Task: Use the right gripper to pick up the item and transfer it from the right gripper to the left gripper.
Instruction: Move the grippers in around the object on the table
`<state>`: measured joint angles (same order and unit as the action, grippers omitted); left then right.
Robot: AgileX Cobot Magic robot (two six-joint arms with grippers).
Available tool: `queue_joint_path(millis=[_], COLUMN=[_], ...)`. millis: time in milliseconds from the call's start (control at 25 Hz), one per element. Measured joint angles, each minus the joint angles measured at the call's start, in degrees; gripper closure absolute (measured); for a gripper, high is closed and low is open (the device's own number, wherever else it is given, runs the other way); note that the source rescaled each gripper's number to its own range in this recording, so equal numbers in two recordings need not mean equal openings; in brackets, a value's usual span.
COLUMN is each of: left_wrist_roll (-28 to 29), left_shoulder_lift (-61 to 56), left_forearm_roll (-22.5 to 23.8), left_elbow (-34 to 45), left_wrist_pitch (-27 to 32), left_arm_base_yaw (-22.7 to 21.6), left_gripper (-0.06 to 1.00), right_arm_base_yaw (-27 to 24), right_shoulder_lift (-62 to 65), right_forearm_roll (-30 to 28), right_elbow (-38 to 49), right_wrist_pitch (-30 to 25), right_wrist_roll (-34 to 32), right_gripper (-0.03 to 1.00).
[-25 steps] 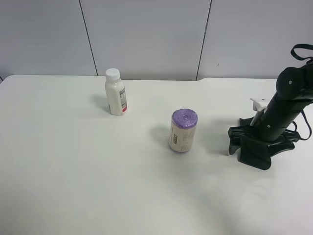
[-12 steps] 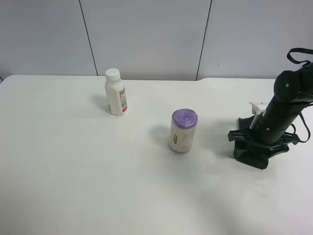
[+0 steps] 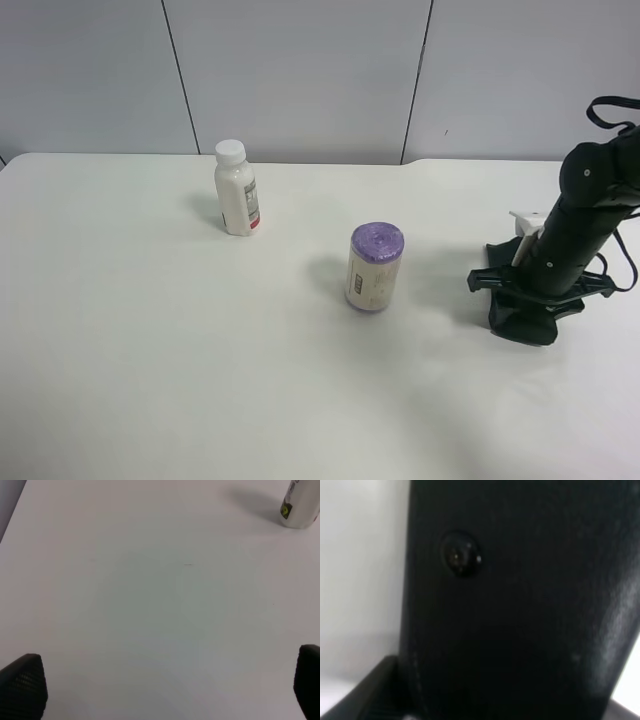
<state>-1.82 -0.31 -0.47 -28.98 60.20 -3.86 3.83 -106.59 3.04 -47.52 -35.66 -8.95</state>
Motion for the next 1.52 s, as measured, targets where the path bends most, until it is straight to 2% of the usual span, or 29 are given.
queue_joint_path(millis=[440, 720, 1080, 1360, 1520], left_wrist_roll=[0.0, 0.0, 0.0, 0.0, 0.0], left_shoulder_lift=[0.0, 0.0, 0.0, 0.0, 0.0], left_forearm_roll=[0.0, 0.0, 0.0, 0.0, 0.0], left_elbow=[0.0, 0.0, 0.0, 0.0, 0.0], left_wrist_pitch=[0.0, 0.0, 0.0, 0.0, 0.0], left_arm_base_yaw=[0.0, 0.0, 0.0, 0.0, 0.0], left_gripper=[-0.06, -0.06, -0.06, -0.06, -0.06], right_arm_base_yaw=[0.0, 3.8, 15.7, 28.7, 36.3], right_shoulder_lift=[14.7, 26.3, 29.5, 28.6, 26.0], right_forearm_roll=[-0.8, -0.8, -0.7, -0.7, -0.7], right_elbow=[0.0, -0.2, -12.0, -19.8, -20.8], right_wrist_pitch=[-10.1, -16.1, -27.1, -29.6, -29.8], right_wrist_roll=[2.9, 4.9, 9.8, 15.8, 19.5], right_gripper=[0.9, 0.91, 0.92, 0.93, 0.93])
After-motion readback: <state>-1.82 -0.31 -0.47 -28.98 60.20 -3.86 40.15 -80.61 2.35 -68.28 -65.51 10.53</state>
